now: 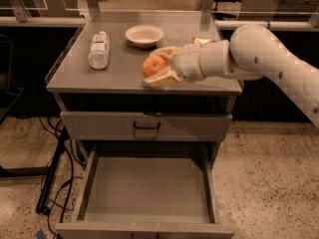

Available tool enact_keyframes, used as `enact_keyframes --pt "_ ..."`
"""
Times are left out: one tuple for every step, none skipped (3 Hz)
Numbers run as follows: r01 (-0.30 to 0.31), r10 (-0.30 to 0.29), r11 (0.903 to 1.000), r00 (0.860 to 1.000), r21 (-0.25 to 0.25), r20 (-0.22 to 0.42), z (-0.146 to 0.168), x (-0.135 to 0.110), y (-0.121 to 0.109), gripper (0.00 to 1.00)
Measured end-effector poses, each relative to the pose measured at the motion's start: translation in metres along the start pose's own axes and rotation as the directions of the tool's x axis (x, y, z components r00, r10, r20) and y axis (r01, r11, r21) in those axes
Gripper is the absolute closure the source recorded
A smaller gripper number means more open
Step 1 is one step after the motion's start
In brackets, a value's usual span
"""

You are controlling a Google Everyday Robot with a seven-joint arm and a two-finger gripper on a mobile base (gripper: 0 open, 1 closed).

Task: Pick orange from middle drawer and place on counter

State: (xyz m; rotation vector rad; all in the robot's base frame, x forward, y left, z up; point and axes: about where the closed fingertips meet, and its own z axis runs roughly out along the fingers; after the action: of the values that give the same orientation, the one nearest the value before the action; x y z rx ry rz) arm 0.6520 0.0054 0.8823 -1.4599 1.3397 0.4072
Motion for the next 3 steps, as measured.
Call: enact_keyframes --pt "-0.029 0.031 0.9981 0.999 -0.055 0.038 0.043 -0.009 -0.034 1.0" --pt "-0.041 0.044 0.9944 0.999 -0.097 0.026 0.063 -0.009 -0.037 1.0" --pt "-0.04 0.043 0.9943 0.999 -0.099 0.027 0.065 -0.01 -0.037 1.0"
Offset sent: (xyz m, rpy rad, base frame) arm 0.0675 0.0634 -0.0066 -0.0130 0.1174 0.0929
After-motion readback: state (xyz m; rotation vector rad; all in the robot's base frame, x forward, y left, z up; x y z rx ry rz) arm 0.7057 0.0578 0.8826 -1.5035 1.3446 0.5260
